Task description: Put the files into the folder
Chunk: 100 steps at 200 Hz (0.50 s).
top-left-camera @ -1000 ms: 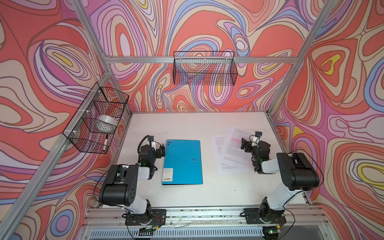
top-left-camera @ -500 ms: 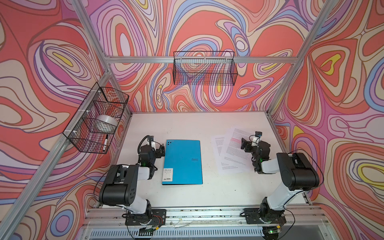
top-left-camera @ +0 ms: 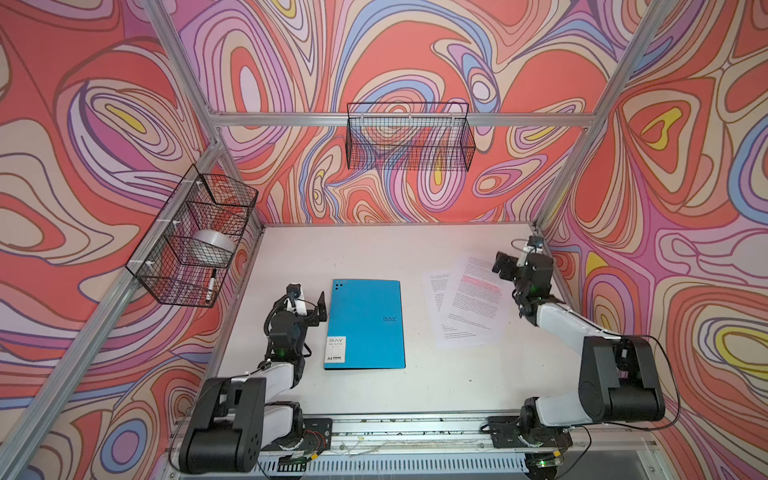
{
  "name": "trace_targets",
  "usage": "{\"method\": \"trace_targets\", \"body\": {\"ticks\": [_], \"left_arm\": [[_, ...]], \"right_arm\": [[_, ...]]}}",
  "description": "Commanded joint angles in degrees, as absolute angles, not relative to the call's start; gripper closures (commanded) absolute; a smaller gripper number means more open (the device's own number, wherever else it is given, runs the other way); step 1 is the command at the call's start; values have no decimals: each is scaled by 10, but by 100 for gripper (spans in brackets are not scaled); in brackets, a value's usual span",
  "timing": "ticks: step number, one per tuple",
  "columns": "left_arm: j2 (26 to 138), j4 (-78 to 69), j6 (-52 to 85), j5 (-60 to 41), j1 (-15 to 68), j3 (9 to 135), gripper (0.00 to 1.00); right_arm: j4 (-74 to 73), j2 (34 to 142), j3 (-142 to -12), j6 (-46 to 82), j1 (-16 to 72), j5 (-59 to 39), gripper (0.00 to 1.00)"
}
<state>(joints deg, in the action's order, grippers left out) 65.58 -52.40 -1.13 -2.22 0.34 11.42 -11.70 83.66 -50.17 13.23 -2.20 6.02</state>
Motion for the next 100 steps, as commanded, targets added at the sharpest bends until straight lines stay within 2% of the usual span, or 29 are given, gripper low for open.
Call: {"method": "trace_targets", "body": {"ticks": [1, 14, 24, 33, 71, 100], "left_arm": [[599, -263, -60, -44, 3, 218, 0], [612, -6, -95, -78, 7, 362, 0], [639, 115, -96, -102, 10, 442, 0], [668, 198, -97, -121, 12, 502, 0], [804, 510, -31, -134, 27, 710, 0], [830, 546, 40, -137, 31, 717, 0]], "right_arm": [[248, 856, -664, 254, -19, 12, 2], [240, 856, -656, 266, -24, -131, 2], [182, 850, -617, 282, -25, -245, 2], [167, 851, -603, 311, -14, -289, 1], [256, 775, -592, 336, 136, -187, 1], [250, 707, -532, 415, 270, -133, 1]]}}
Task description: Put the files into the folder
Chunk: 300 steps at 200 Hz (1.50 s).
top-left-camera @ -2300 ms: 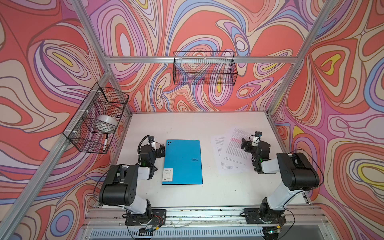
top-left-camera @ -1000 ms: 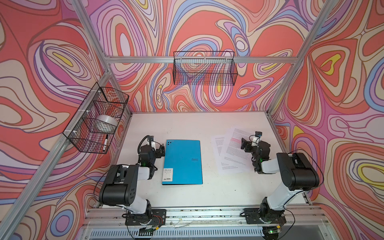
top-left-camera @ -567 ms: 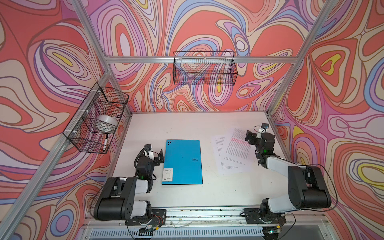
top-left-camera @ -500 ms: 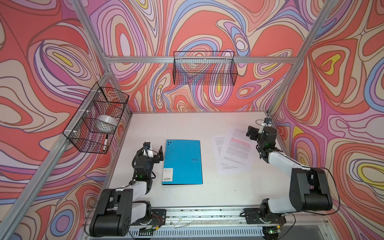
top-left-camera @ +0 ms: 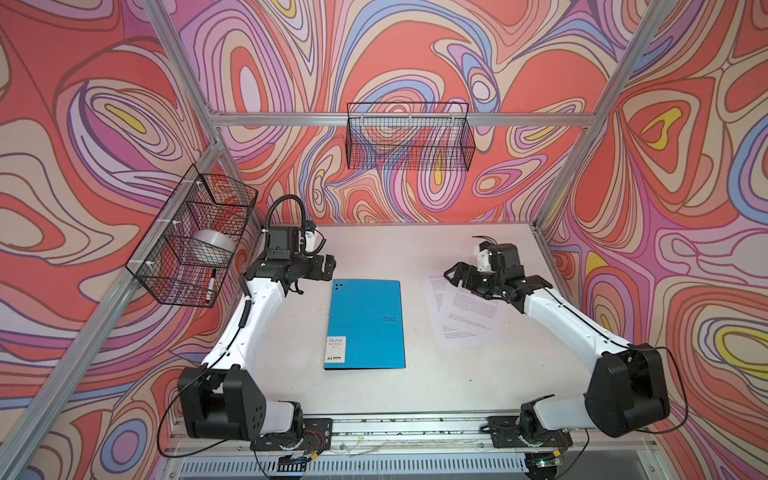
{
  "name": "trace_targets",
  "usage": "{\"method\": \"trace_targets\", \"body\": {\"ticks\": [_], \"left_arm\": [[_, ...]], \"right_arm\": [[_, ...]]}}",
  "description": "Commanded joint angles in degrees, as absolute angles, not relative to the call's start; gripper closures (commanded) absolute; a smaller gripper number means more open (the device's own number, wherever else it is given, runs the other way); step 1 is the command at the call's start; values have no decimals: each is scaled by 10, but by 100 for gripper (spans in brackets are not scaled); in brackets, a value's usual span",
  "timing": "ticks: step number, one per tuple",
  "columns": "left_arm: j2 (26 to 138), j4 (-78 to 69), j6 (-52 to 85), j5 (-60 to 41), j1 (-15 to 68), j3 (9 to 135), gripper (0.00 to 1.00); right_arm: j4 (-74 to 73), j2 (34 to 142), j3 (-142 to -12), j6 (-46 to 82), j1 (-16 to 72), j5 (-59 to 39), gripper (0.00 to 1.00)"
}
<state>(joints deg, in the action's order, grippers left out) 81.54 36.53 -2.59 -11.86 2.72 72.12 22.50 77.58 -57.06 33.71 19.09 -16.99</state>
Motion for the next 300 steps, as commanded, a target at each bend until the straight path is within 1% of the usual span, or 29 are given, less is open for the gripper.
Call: {"method": "trace_targets", "body": {"ticks": [1, 30, 55, 70, 90, 119, 185, 231, 249, 278, 300], "left_arm": [[830, 545, 41, -138, 32, 715, 0], [818, 513, 90, -136, 45, 681, 0], [834, 506, 102, -124, 62, 651, 0], [851, 482, 92, -113, 62, 625, 0], [864, 467, 91, -119, 62, 605, 0], [858, 450, 117, -135, 63, 585, 0], [895, 441, 145, -199, 66, 548, 0], [922, 438, 155, -229, 68, 532, 0], [927, 430, 161, -267, 68, 525, 0], [911, 379, 183, -310, 80, 514, 0], [896, 333, 212, -333, 105, 509, 0]], "right_arm": [[249, 705, -529, 418, 275, -132, 1], [212, 658, -461, 512, 426, -44, 2], [189, 676, -446, 568, 550, 22, 1], [178, 702, -463, 563, 603, 39, 2], [193, 740, -490, 576, 642, 50, 2], [152, 748, -476, 605, 662, 42, 1], [11, 775, -425, 658, 676, 22, 2], [-31, 802, -411, 683, 690, 25, 2], [-60, 806, -396, 699, 690, 28, 2], [-98, 815, -383, 715, 692, 27, 2], [-114, 827, -382, 727, 694, 26, 2]]}}
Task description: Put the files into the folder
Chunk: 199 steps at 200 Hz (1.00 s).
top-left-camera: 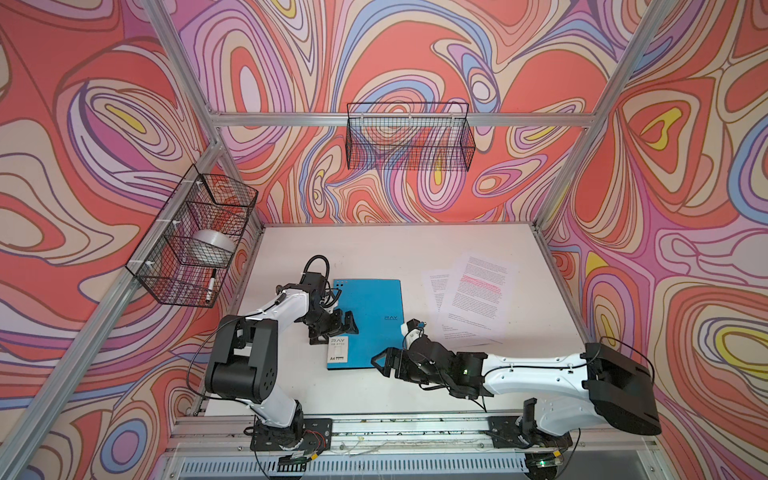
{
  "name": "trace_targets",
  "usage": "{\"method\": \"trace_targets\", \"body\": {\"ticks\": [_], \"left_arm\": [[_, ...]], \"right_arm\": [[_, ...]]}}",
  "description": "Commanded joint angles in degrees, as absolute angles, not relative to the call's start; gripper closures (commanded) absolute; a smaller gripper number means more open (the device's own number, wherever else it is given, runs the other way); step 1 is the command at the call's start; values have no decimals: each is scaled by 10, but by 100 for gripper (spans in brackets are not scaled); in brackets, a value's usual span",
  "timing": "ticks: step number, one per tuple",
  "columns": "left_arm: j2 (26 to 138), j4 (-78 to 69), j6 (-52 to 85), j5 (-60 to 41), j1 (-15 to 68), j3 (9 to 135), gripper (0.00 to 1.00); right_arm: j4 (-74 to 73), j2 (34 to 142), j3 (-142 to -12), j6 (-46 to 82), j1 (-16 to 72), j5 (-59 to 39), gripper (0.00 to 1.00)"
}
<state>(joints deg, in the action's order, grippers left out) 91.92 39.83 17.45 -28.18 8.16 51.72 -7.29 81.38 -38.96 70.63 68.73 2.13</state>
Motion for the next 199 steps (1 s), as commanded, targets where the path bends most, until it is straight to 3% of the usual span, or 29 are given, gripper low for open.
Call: {"method": "trace_targets", "body": {"ticks": [1, 50, 111, 199], "left_arm": [[895, 331, 214, -334, 107, 508, 0], [887, 240, 286, -303, 172, 499, 0], [784, 297, 197, -124, 171, 531, 0], [799, 262, 216, -135, 171, 569, 0]], "right_arm": [[-115, 828, -382, 727, 694, 26, 2], [-189, 862, -359, 780, 703, 59, 4], [-297, 911, -327, 831, 724, 129, 7], [-483, 991, -289, 860, 724, 173, 12]]}}
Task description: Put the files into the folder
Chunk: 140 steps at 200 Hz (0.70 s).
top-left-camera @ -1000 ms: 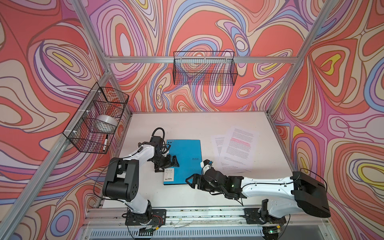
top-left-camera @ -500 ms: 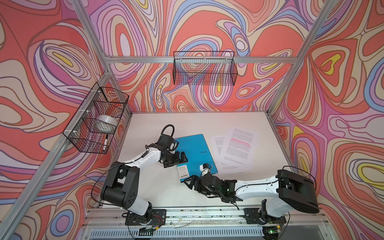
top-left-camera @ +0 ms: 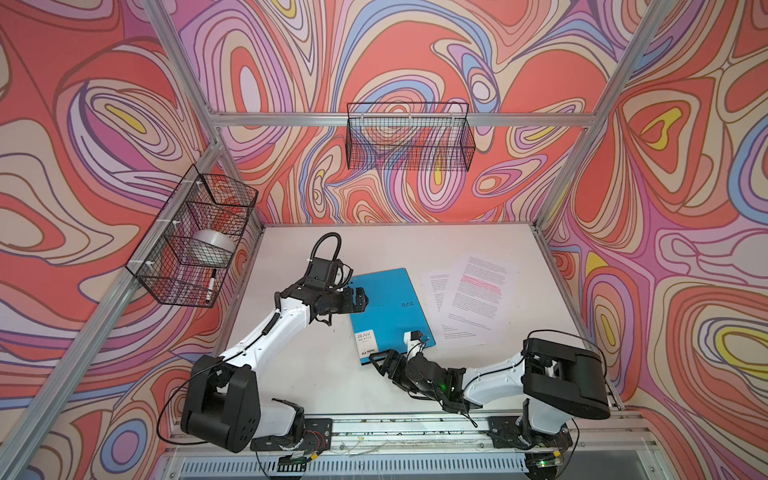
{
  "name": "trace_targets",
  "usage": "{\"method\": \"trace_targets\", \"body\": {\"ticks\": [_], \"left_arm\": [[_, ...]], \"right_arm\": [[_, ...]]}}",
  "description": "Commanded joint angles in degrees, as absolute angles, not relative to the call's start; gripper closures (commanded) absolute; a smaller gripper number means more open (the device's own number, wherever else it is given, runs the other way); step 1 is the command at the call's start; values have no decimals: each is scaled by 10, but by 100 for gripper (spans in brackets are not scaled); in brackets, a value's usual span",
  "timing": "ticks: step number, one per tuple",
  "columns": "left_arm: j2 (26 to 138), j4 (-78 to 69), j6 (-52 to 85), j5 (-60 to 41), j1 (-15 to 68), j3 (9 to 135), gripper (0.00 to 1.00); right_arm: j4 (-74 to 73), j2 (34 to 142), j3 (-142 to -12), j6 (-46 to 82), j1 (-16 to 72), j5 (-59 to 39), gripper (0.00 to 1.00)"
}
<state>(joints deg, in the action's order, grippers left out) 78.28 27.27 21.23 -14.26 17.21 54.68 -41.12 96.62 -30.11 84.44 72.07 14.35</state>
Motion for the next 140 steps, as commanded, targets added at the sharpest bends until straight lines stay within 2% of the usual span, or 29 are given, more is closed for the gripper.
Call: {"method": "trace_targets", "body": {"ticks": [1, 22, 108, 140], "left_arm": [[799, 263, 216, -135, 171, 569, 0], [804, 256, 223, -144, 171, 574, 0], [811, 252, 231, -154, 171, 583, 0], [807, 252, 229, -151, 171, 583, 0]], "right_arm": [[-484, 992, -289, 860, 724, 174, 12], [-512, 1012, -289, 870, 724, 173, 12], [-806, 1157, -240, 895, 723, 224, 20], [-822, 1162, -238, 898, 723, 217, 21]]}}
